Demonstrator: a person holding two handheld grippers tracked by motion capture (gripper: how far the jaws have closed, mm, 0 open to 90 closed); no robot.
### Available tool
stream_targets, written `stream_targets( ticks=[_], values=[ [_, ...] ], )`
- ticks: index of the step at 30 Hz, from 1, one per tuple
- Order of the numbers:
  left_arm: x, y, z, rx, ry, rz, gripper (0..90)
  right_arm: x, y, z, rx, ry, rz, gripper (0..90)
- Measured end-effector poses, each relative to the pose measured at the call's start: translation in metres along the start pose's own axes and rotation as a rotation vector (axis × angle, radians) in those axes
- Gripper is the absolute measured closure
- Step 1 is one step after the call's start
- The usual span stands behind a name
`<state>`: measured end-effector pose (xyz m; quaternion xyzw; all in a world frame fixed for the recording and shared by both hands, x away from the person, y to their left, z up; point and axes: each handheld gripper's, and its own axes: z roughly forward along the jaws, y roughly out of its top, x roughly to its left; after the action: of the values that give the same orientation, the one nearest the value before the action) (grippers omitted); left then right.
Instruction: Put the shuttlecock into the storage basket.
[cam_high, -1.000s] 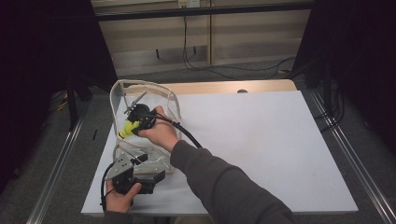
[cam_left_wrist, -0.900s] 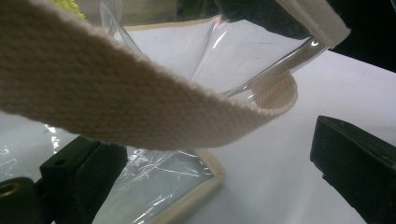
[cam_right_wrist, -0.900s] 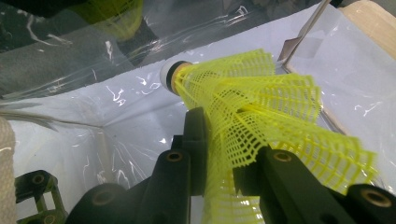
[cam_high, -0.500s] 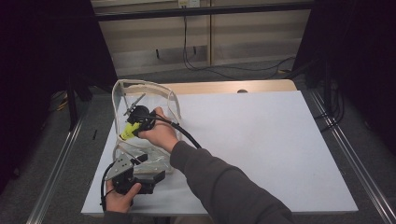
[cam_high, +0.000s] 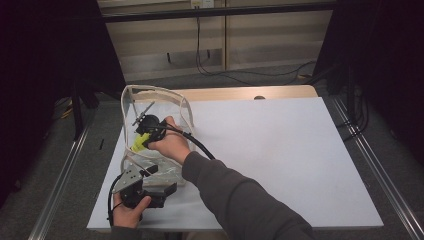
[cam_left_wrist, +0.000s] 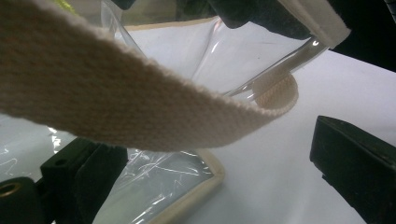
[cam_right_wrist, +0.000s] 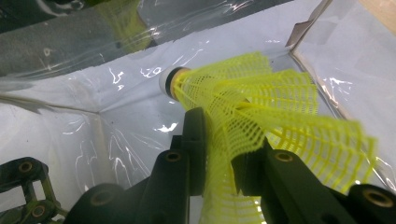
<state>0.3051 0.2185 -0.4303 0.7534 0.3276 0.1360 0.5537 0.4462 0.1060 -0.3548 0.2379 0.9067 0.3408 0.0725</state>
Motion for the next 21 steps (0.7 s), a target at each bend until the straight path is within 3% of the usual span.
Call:
stream_targets(
  ticks=[3,4,6,21],
  values=[
    [-0.0002,0.0001,0.0000,-0.001,0.003,0.002,3.9,0.0002,-0.0004,0.0017,0.003,0.037,0.012,70.3],
    [-0.0003,0.0001,-0.0001,-0.001,0.002,0.000,3.8,0.0010,-0.0006,0.0020,0.011,0.015,0.004,68.5],
    [-0.0003,0.0000,-0.0001,-0.001,0.001,-0.001,3.8,0.0011,-0.0011,0.0035,0.025,0.032,0.003,68.4],
    [-0.0004,0.0002,-0.0003,-0.002,0.002,-0.002,3.9,0.0031,0.0011,0.0012,0.029,0.037,0.009,64.8]
  ],
)
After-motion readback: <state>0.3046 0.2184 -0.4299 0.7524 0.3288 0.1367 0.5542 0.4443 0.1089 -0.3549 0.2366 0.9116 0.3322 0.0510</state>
